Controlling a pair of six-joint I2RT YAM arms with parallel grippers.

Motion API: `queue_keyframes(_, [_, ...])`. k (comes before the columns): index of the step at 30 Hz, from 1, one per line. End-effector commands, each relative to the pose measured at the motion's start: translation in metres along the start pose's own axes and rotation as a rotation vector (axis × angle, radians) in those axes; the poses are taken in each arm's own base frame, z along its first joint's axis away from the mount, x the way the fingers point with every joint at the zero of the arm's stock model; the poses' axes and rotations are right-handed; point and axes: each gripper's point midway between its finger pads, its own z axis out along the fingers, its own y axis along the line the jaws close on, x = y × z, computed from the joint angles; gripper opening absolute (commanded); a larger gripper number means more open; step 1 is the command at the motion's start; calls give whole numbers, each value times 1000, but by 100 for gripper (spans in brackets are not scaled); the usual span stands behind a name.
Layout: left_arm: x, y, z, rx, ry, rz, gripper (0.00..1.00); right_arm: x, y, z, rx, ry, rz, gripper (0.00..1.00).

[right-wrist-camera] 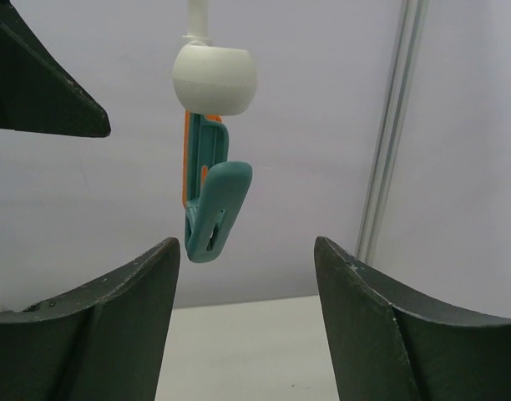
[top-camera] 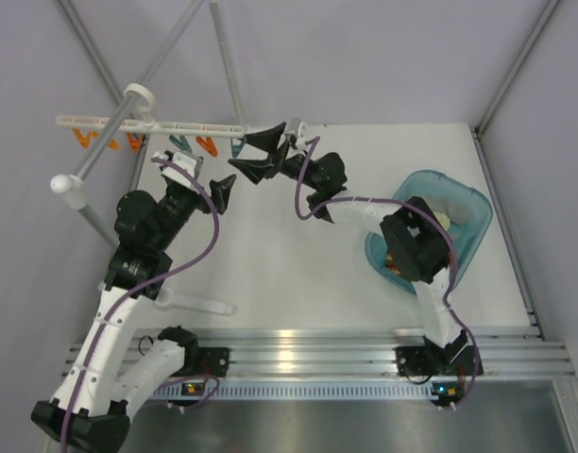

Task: Clip the socks to the hanger
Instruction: Open the clamp at the hanger.

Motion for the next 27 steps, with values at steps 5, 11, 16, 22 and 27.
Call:
queue_keyframes(5, [-26, 5, 6, -27, -89, 25, 81, -32, 19, 25, -51, -114, -42, 62])
queue_keyframes(11, [-26, 9, 18, -67, -94, 48, 80, -37, 19, 26, -22, -123, -38, 54])
queue_keyframes(16, [-31, 11, 22, -98, -113, 52, 81, -38, 15, 24, 12, -114, -35, 32])
queue_keyframes(22, [-36, 14, 25, -130, -133, 12, 81, -47, 19, 23, 37, -130, -41, 9])
queue_keyframes(27, [-37, 10, 32, -122, -143, -32, 81, -57, 20, 25, 65, -154, -51, 0])
